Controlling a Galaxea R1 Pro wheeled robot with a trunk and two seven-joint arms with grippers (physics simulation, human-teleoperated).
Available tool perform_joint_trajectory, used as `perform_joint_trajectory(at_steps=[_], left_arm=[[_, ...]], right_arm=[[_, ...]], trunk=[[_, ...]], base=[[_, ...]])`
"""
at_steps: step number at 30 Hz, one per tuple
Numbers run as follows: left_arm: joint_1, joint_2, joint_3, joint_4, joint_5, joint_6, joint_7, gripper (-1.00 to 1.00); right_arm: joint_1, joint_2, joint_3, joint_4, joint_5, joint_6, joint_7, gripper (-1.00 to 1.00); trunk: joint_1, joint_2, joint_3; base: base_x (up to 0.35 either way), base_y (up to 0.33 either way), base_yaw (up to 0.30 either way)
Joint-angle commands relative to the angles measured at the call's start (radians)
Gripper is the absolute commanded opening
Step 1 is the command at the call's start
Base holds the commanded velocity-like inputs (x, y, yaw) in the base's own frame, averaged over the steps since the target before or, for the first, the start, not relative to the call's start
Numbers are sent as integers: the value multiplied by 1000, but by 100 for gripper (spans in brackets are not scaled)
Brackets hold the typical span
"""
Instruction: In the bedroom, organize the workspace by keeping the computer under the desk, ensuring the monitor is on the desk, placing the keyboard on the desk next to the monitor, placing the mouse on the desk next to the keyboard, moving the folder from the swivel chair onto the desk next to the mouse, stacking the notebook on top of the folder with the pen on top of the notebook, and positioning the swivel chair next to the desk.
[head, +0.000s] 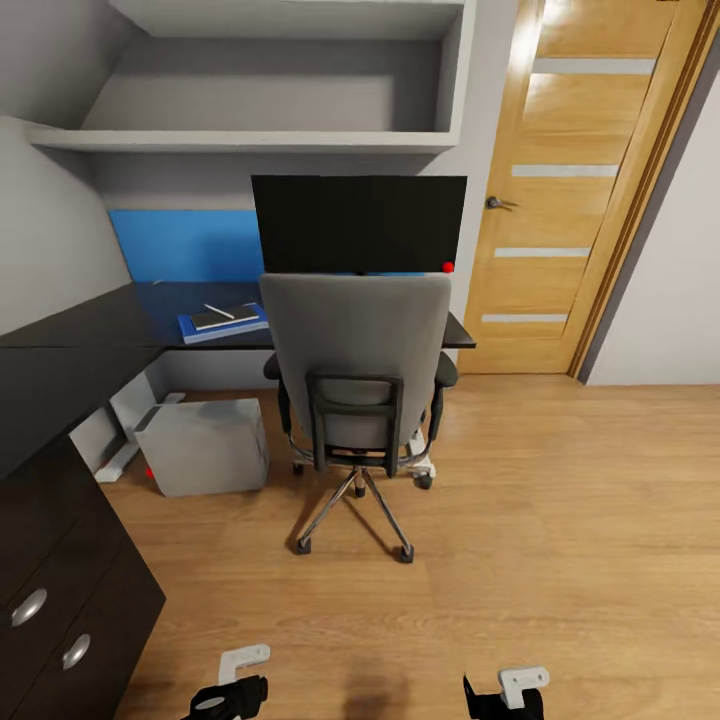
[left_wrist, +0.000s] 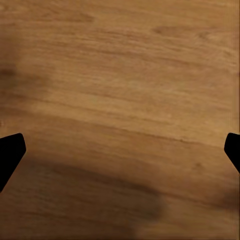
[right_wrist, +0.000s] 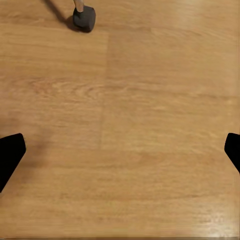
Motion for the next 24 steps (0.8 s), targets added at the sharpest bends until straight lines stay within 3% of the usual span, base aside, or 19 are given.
perform_joint_trajectory(at_steps=[1, 5, 12, 24], left_arm=[[0, -1, -8, 0, 9, -3, 3, 100], [2, 1, -8, 1, 9, -3, 4, 100], [2, 30, -7, -1, 9, -7, 3, 100], [3, 44, -8, -1, 8, -8, 2, 100]], right_arm=[[2, 1, 9, 2, -9, -4, -1, 100], [5, 1, 8, 2, -9, -4, -1, 100], [6, 1, 9, 3, -9, -4, -1, 100], [6, 1, 9, 3, -9, -4, -1, 100]], trunk=[[-4, 7, 2], [-19, 35, 15], [-46, 84, 37], [-92, 168, 74]], base=[[0, 0, 0], [0, 0, 0], [0, 0, 0], [0, 0, 0]])
